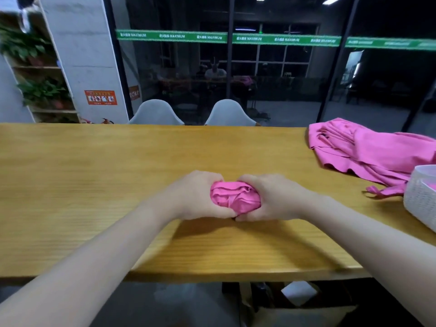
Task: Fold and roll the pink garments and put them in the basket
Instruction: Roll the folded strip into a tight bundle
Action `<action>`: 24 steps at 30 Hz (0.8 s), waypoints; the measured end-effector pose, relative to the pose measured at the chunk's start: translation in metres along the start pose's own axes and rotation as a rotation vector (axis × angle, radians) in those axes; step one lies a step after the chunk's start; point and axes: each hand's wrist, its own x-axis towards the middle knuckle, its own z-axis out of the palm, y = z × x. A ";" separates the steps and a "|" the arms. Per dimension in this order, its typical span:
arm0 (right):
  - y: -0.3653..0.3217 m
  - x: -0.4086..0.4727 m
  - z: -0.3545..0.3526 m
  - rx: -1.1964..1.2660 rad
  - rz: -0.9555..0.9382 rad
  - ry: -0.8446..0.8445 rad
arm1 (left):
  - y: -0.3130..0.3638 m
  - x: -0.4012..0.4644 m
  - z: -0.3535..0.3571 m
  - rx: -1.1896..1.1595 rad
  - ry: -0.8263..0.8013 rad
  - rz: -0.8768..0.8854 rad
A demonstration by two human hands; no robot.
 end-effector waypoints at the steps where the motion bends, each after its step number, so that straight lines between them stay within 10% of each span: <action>1: 0.008 0.006 -0.001 0.024 0.019 -0.024 | -0.002 0.005 0.005 0.051 0.056 0.045; 24: 0.077 0.058 -0.001 0.175 0.138 0.088 | -0.050 0.085 0.010 -0.204 0.088 0.196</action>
